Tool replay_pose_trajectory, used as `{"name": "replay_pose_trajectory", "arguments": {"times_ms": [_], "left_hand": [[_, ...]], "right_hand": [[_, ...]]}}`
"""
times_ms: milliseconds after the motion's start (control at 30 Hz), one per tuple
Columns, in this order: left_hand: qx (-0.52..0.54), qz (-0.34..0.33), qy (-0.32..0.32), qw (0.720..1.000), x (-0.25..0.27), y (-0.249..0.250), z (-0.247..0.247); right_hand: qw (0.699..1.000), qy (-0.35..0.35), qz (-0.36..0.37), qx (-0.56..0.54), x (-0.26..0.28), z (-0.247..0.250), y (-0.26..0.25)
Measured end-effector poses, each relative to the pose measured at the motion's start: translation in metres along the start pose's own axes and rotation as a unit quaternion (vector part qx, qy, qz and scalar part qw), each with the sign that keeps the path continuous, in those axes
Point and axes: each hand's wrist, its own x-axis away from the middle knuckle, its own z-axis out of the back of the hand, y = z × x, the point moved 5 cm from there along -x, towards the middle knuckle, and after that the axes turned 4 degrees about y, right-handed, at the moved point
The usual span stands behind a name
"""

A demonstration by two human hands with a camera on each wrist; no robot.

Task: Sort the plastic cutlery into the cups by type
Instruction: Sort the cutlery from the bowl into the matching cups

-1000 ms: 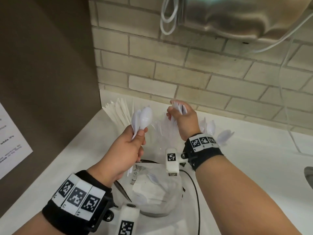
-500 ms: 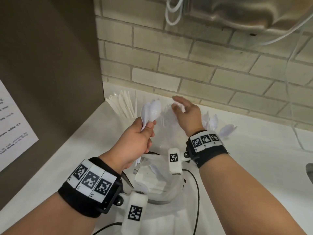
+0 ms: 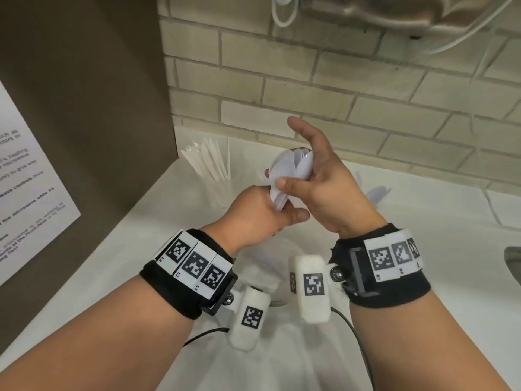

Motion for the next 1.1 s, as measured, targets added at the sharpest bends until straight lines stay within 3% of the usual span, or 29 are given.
{"name": "replay_pose_trajectory", "arguments": {"times_ms": [233, 333, 467, 567, 667, 833, 933, 1000, 1100], "left_hand": [[0.015, 0.026, -0.065, 0.997, 0.011, -0.002, -0.014], [0.01, 0.038, -0.063, 0.997, 0.011, -0.001, -0.014], [-0.082, 0.021, -0.063, 0.994, 0.009, 0.002, -0.012], [-0.055, 0.06, -0.068, 0.994, 0.007, -0.009, -0.014], [-0.032, 0.053, -0.075, 0.995, 0.007, -0.017, -0.015], [-0.103, 0.024, -0.038, 0.994, 0.005, -0.028, -0.002], [-0.231, 0.007, -0.099, 0.968, 0.006, -0.038, -0.001], [-0.309, -0.006, -0.162, 0.937, 0.008, -0.041, -0.008], [-0.361, -0.026, -0.178, 0.915, 0.01, -0.041, -0.016]], "right_hand": [[0.984, -0.064, -0.001, -0.168, 0.022, 0.003, -0.003], [0.978, -0.061, -0.008, -0.199, 0.023, 0.006, -0.002], [0.986, -0.008, -0.032, -0.165, 0.021, 0.007, 0.005], [0.983, 0.054, -0.053, -0.168, 0.021, 0.008, 0.011], [0.978, 0.121, -0.045, -0.161, 0.023, 0.017, 0.015], [0.951, 0.307, 0.02, -0.029, 0.026, 0.081, -0.002], [0.9, 0.402, 0.105, 0.131, 0.019, 0.124, -0.03], [0.859, 0.414, 0.154, 0.258, 0.007, 0.141, -0.037], [0.821, 0.364, 0.181, 0.401, -0.01, 0.145, -0.023]]}}
